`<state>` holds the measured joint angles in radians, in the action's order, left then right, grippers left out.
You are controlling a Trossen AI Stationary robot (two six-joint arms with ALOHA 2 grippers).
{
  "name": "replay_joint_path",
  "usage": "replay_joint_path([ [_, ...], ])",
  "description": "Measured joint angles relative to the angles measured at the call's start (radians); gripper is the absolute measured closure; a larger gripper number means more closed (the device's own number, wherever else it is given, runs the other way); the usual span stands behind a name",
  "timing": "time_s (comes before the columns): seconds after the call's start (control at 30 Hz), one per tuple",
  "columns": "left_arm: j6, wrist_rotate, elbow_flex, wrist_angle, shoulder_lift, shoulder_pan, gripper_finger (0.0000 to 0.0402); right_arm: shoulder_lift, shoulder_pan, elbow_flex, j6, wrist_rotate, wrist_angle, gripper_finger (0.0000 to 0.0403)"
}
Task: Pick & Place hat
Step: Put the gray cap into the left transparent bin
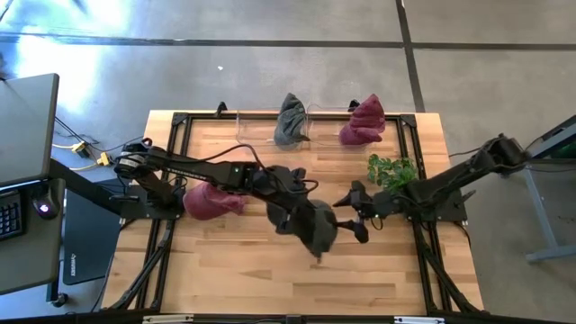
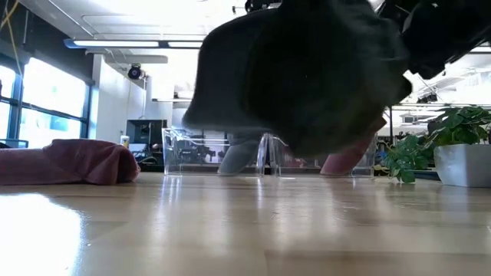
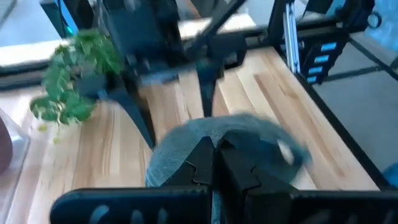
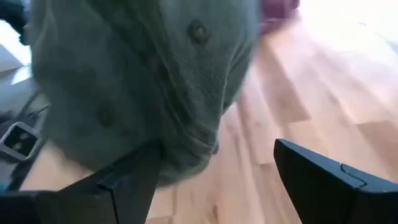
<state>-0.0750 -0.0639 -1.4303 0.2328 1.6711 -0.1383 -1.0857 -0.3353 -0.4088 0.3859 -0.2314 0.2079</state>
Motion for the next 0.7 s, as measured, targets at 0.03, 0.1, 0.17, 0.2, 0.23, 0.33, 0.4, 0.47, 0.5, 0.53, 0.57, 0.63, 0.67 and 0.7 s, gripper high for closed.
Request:
replay_joint_path([
  [0.03,0.0,0.001,0.0,-0.012,0.0,0.0,0.0401,-0.017,0.009,0.0,-0.015,0.032,0.025,0.0101],
  [0.1,0.0,0.004,0.0,-0.035,0.0,0.001,0.0401,-0.055,0.026,0.0,-0.056,0.07,0.092,0.0117],
  [0.17,0.0,0.022,0.0,-0.06,0.0,0.001,0.0401,-0.098,0.044,0.0,-0.093,0.088,0.175,0.0144],
  [0.2,0.0,0.028,0.0,-0.068,0.0,0.001,0.0401,-0.117,0.053,0.0,-0.097,0.086,0.209,0.0159],
  [0.23,0.002,0.038,0.0,-0.07,0.0,0.001,0.0401,-0.133,0.062,0.0,-0.099,0.085,0.236,0.0177],
  [0.33,0.029,0.056,0.0,-0.075,0.0,0.001,0.0401,-0.169,0.078,0.0,-0.098,0.084,0.31,0.0238],
  [0.4,0.052,0.074,0.0,-0.077,0.0,0.001,0.0401,-0.176,0.081,0.0,-0.097,0.085,0.34,0.0286],
  [0.47,0.073,0.09,0.0,-0.065,0.0,0.001,0.0401,-0.17,0.081,-0.002,-0.08,0.085,0.341,0.0338],
  [0.5,0.079,0.1,0.0,-0.056,0.0,0.001,0.0401,-0.162,0.08,-0.002,-0.057,0.089,0.332,0.0365],
  [0.53,0.081,0.114,0.0,-0.042,0.0,0.001,0.0401,-0.15,0.08,-0.002,-0.024,0.096,0.317,0.0382],
  [0.57,0.087,0.123,0.0,-0.023,0.0,0.001,0.0398,-0.134,0.08,-0.002,0.022,0.107,0.297,0.0391],
  [0.63,0.109,0.124,0.0,0.038,0.0,0.013,0.0385,-0.095,0.08,-0.003,0.156,0.112,0.238,0.0385],
  [0.67,0.128,0.114,0.0,0.076,0.0,0.02,0.0374,-0.07,0.08,-0.007,0.224,0.112,0.19,0.0383],
  [0.7,0.143,0.098,0.0,0.121,0.0,0.028,0.0361,-0.044,0.08,-0.023,0.281,0.112,0.115,0.0385],
])
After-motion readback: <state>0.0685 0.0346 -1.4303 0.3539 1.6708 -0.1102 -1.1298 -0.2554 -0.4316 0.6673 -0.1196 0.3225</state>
